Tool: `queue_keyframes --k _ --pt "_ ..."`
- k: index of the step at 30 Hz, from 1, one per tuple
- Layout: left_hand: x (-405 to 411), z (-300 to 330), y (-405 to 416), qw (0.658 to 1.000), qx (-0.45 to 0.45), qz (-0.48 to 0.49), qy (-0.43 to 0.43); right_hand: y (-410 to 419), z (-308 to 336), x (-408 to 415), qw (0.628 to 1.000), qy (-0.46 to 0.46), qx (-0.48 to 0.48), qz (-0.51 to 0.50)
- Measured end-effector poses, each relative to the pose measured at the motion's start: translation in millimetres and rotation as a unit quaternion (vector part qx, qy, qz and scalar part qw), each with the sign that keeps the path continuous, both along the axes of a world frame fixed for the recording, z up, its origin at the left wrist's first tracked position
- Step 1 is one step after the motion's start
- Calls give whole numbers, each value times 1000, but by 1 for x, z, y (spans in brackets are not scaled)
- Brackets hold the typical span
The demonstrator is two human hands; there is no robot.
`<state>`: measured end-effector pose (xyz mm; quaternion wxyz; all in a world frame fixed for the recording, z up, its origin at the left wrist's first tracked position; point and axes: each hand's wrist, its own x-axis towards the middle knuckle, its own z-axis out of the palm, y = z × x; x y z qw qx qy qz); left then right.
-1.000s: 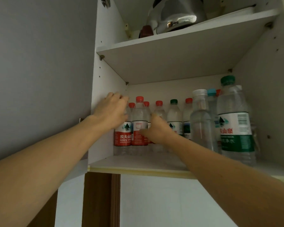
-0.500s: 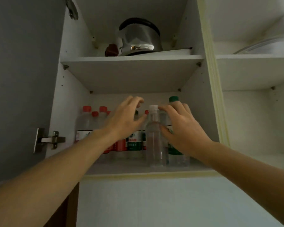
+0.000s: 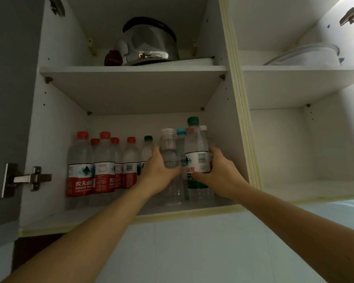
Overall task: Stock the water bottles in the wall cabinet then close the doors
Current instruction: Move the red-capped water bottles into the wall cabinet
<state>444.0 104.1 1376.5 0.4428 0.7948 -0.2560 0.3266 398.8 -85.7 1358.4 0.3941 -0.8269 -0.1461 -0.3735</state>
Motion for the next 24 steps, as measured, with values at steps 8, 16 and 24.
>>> queue_keyframes --k 8,16,24 --pt "-6 1 26 1000 21 4 17 13 0 2 998 17 19 55" --pt "-4 5 80 997 31 64 34 53 1 23 995 34 -1 96" --pt "12 6 107 986 77 146 14 99 10 53 993 67 -30 98"
